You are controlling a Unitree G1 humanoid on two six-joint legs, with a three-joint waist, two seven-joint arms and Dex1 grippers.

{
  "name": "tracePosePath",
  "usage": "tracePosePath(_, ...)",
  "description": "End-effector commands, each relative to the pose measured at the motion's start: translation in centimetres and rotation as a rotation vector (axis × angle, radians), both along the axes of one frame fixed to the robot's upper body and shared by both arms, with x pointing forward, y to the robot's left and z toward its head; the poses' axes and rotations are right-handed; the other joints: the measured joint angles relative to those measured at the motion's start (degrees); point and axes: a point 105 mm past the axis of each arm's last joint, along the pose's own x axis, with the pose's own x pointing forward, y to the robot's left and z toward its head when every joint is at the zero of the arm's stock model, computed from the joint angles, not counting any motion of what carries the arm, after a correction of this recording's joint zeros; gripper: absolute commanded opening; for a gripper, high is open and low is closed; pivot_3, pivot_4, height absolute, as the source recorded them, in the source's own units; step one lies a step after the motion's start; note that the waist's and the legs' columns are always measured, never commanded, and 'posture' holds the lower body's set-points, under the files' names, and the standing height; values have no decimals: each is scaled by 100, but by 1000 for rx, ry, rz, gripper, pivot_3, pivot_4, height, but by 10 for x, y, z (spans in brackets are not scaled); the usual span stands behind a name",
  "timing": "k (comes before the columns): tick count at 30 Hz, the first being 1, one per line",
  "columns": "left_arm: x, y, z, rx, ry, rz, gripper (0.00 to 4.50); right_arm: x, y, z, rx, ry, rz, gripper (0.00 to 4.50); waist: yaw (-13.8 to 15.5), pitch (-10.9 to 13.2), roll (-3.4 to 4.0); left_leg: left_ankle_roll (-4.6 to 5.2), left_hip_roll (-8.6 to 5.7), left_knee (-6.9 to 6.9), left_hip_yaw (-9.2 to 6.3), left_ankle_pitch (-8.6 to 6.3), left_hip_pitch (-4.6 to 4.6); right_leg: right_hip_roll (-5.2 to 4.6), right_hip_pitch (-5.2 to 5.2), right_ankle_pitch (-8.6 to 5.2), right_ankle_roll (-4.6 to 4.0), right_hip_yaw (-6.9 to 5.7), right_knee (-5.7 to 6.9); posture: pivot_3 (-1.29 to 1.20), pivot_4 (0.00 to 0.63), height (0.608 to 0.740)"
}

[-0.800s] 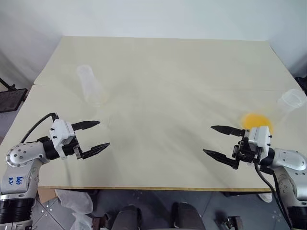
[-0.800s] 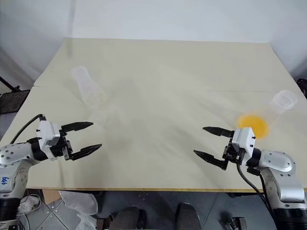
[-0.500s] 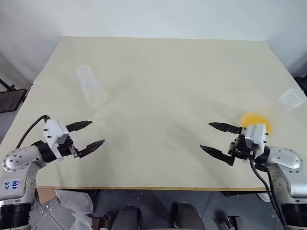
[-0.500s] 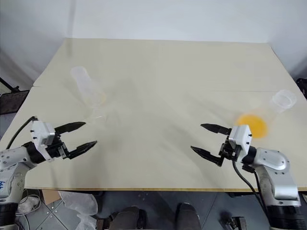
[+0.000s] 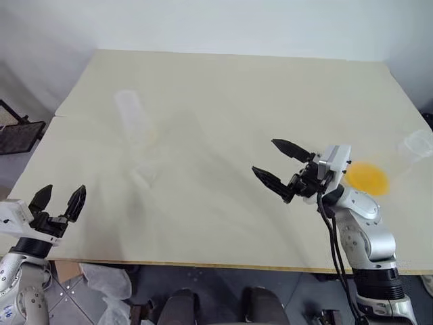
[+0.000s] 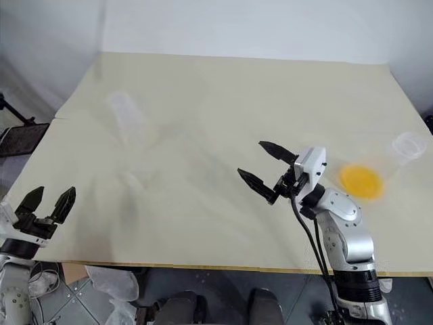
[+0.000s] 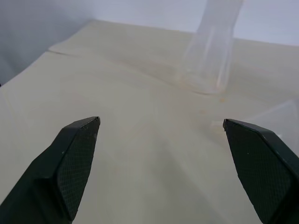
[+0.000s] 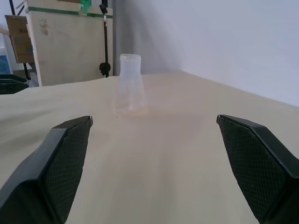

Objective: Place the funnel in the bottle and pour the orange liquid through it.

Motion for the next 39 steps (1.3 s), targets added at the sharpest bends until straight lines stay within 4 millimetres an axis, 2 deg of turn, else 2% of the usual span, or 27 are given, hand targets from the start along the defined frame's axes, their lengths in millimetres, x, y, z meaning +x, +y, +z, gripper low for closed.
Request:
tracePosePath(1, 22, -28, 24, 71, -52, -109, 4500, -5, 2, 3, -34, -36, 16, 4470, 26, 0, 0, 0, -1, 0, -1, 0, 0, 0, 1, 0, 0, 0, -2, 0, 150, 740)
tracePosePath(5, 55, -46, 36, 103, -15, -157, 4500, -7, 4, 0, -45, -31, 26, 4470, -11, 0, 0, 0, -2, -4, 2, 0, 1, 4, 0, 0, 0, -3, -3, 0, 150, 740)
tracePosePath(9, 97, -51, 49, 142, 45, -105, 4500, -11, 7, -2, -59, -42, 29, 4470, -68, 0, 0, -1, 1, -5, 5, 0, 3, 10, -2, 0, 0, -8, 1, 0, 150, 740)
tracePosePath(15, 125, -61, 63, 109, 37, -68, 4500, -12, 8, 0, -39, -47, 15, 4470, -186, 0, 0, -1, 3, -16, 11, 0, 4, 9, -13, 0, 1, -16, 5, 0, 150, 740)
tracePosePath(18, 147, -70, 70, 134, 43, -40, 4500, -15, 13, -4, -38, -39, 27, 4470, -161, 1, -2, -1, 2, -13, 6, 0, 2, 9, -11, 0, 0, -24, 7, 0, 150, 740)
tracePosePath(22, 159, -64, 81, 111, 14, 14, 4500, -15, 12, -4, -31, -39, 16, 4470, -127, 1, -3, -1, 1, -6, 8, 1, 0, 7, -9, 0, 1, -22, 7, 0, 150, 740)
tracePosePath(30, 184, -84, 89, 113, 1, -53, 4500, -16, 17, -1, -23, -49, 24, 4470, -124, 2, -3, -1, 0, -7, 12, 0, -3, 7, -12, 0, 1, -28, 7, 0, 150, 740)
tracePosePath(38, 199, -82, 99, 128, -1, -41, 4500, -17, 17, 0, -17, -54, 15, 4470, -133, 2, -4, -1, -1, 0, 38, 1, -40, 6, -38, 0, 1, -49, 8, 0, 150, 740)
tracePosePath(39, 199, -81, 99, 131, -1, -44, 4305, -17, 16, 0, -17, -54, 9, 4490, -134, 2, -4, -1, -1, 0, 38, 1, -41, 6, -38, 0, 1, -52, 9, 0, 150, 740)
